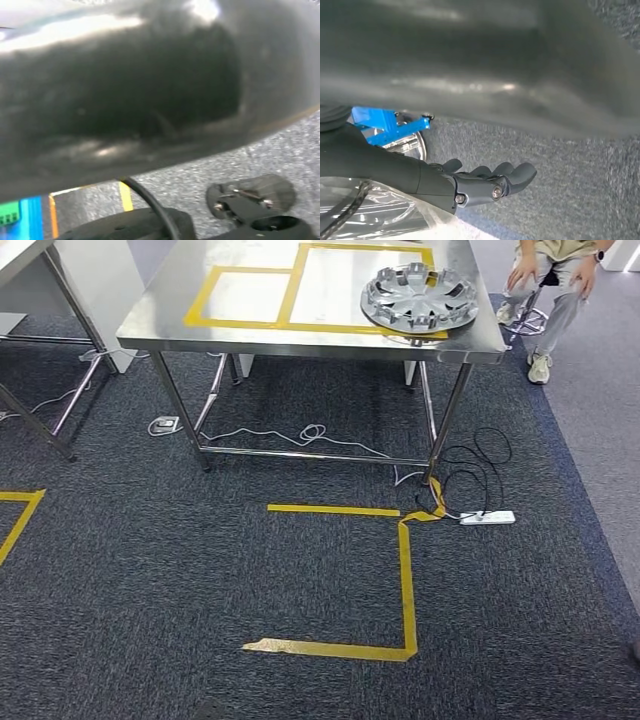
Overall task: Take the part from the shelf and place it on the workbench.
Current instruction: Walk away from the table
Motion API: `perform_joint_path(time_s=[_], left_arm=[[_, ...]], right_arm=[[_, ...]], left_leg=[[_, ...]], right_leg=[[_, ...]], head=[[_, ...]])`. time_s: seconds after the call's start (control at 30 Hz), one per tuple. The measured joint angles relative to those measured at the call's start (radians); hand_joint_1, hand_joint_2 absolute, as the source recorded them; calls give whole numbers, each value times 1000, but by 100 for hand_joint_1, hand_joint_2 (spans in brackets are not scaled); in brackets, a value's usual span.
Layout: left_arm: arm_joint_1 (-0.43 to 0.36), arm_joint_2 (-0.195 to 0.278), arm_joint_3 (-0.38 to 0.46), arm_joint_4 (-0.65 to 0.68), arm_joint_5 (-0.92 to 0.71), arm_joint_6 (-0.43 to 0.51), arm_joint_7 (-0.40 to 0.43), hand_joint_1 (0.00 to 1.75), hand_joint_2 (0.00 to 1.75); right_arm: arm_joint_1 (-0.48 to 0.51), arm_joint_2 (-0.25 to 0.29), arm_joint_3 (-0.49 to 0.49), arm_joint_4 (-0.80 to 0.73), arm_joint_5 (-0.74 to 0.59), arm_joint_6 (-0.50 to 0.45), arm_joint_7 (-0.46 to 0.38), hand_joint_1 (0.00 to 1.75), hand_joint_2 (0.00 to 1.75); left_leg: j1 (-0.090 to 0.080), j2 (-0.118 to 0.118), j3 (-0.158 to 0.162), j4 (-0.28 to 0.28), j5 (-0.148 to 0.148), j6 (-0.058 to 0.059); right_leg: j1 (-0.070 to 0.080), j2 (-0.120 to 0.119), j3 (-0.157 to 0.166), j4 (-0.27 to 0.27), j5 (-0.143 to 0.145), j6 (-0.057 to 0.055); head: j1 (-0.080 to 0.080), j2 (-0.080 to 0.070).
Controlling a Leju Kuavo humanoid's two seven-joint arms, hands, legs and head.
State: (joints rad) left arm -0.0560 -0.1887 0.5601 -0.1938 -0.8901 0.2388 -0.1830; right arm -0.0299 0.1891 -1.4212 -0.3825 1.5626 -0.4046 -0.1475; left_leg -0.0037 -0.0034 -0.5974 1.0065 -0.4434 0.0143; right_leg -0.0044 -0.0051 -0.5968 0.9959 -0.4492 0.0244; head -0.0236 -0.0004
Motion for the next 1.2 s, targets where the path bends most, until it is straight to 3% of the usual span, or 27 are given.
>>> perform_joint_path(time_s=[0.17, 0.3, 0.53, 0.67, 1.2], left_arm=[[3, 2, -3, 0, 1, -1, 44, 0, 0], [4, 6, -3, 0, 1, 4, 91, 0, 175], [6, 12, -2, 0, 1, 17, 101, 0, 175], [6, 13, -2, 0, 1, 30, 102, 0, 0], [9, 16, 3, 0, 11, 25, 107, 0, 0]], right_arm=[[-5, -3, 14, 30, 6, 6, 15, 0, 0], [-6, -7, 22, 44, 6, 6, 37, 0, 0], [-7, -13, 41, 60, 8, 7, 48, 0, 0], [-7, -14, 50, 66, 3, 22, 51, 0, 0], [-7, -14, 53, 77, -26, 64, 47, 0, 0]], left_leg=[[0, 0, 0, 0, 0, 0], [0, 0, 0, 0, 0, 0], [0, 0, 0, 0, 0, 0], [0, 0, 0, 0, 0, 0], [0, 0, 0, 0, 0, 0]], right_leg=[[0, 0, 0, 0, 0, 0], [0, 0, 0, 0, 0, 0], [0, 0, 0, 0, 0, 0], [0, 0, 0, 0, 0, 0], [0, 0, 0, 0, 0, 0]], head=[[0, 0], [0, 0], [0, 0], [0, 0], [0, 0]])
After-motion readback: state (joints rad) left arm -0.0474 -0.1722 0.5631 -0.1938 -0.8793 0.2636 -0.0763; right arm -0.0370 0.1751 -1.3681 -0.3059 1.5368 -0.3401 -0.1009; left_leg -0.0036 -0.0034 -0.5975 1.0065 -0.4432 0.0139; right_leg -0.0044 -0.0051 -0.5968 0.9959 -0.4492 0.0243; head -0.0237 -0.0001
